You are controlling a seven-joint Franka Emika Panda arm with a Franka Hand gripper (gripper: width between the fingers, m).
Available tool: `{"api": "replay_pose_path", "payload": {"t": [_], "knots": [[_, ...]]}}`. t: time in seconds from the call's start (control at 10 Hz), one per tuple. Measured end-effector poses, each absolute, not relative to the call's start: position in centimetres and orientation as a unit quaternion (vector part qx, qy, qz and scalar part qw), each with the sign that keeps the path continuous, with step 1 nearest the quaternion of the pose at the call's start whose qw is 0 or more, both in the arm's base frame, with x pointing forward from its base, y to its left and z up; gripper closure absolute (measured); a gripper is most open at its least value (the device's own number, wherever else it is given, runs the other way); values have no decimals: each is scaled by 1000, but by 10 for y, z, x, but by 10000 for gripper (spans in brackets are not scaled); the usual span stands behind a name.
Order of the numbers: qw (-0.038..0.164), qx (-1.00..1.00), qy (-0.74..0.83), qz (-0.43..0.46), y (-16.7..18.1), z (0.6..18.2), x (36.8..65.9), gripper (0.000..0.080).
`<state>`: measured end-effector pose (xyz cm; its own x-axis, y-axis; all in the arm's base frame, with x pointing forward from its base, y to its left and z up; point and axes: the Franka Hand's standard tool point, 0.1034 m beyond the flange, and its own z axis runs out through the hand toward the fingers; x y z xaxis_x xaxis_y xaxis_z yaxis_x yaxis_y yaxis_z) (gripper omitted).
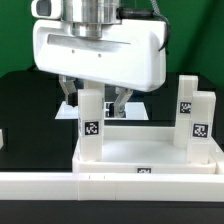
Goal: Assemble desk
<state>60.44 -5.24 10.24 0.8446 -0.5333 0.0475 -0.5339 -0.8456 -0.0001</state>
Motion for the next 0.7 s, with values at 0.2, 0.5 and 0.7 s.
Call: {"api": "replay_pose_path", "payload": {"t": [0.2,0.5,0.7], "knots": [[8,979,-200,21,-54,103,604,150],[12,996,-89,14,-55,103,602,150],[16,999,-41,14,-56,103,602,150]]}}
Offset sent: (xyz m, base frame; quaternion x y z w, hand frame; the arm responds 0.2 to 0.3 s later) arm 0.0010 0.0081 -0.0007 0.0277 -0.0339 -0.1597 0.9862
